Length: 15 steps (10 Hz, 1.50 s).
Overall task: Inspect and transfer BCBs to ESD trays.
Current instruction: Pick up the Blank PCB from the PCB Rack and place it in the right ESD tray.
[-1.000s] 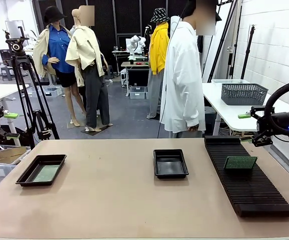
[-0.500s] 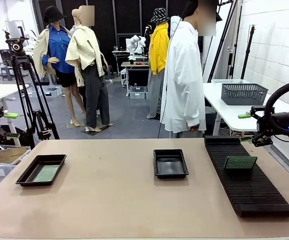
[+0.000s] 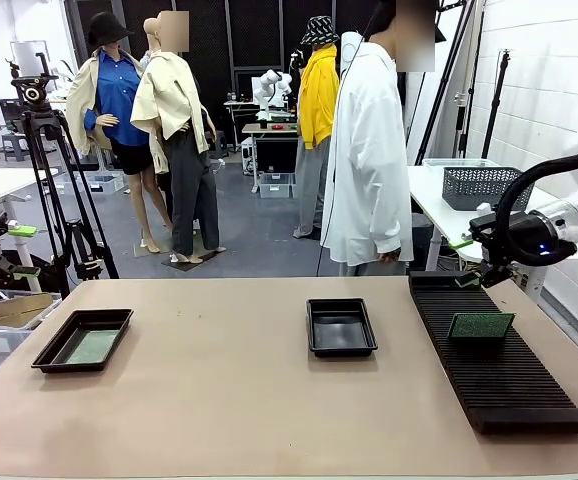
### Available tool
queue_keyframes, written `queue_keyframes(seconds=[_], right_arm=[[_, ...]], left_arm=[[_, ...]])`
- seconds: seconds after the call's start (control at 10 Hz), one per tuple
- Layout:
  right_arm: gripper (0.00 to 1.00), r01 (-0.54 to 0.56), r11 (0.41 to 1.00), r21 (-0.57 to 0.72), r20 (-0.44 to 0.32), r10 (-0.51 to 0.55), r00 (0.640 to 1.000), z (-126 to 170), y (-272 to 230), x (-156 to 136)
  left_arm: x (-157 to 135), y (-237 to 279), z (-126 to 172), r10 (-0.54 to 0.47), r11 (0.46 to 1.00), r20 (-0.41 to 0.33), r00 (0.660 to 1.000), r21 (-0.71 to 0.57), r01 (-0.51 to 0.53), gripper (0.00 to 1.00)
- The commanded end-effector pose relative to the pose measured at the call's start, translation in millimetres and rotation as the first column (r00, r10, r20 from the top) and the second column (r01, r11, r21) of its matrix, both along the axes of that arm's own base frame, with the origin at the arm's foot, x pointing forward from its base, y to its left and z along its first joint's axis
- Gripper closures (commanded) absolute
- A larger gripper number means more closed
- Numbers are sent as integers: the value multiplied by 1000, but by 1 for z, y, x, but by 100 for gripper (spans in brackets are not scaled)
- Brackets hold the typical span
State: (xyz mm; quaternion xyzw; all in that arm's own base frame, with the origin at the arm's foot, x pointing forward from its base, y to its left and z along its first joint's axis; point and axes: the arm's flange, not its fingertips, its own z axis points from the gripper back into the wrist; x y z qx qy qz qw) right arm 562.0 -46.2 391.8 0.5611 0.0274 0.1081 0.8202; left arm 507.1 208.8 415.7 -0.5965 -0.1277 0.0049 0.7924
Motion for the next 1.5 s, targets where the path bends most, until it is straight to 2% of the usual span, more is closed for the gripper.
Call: queue_keyframes(seconds=[0.0, 0.2, 0.4, 0.7, 0.8, 0.9, 1.0, 1.1, 1.2, 1.4], right_arm=[[0, -169, 985, -31, 138, 172, 975, 16, -4, 10], [0, -269, 959, -88, 212, 281, 936, 34, -1, 20], [0, -404, 898, -176, 268, 438, 858, 43, 3, 25], [0, -503, 782, -368, 387, 621, 682, 54, 20, 17], [0, -515, 752, -412, 412, 658, 631, 59, 28, 14], [0, -522, 709, -473, 431, 704, 565, 63, 35, 12], [0, -505, 688, -522, 449, 724, 523, 66, 38, 8], [0, -499, 642, -582, 441, 765, 470, 68, 44, 3], [0, -498, 581, -643, 402, 811, 425, 65, 47, 0], [0, -504, 462, -730, 308, 880, 361, 62, 56, -3]], left_arm=[[2, 0, 3, 10, 1000, -11, 1000, 6, -10, 0], [2, 0, 3, 10, 1000, -11, 1000, 6, -10, 0], [2, 0, 3, 10, 1000, -11, 1000, 6, -10, 0], [2, 0, 3, 10, 1000, -11, 1000, 6, -10, 0], [2, 0, 3, 10, 1000, -11, 1000, 6, -10, 0], [2, 0, 3, 10, 1000, -11, 1000, 6, -10, 0], [2, 0, 3, 10, 1000, -11, 1000, 6, -10, 0], [2, 0, 3, 10, 1000, -11, 1000, 6, -10, 0], [2, 0, 3, 10, 1000, -11, 1000, 6, -10, 0], [2, 0, 3, 10, 1000, -11, 1000, 6, -10, 0]])
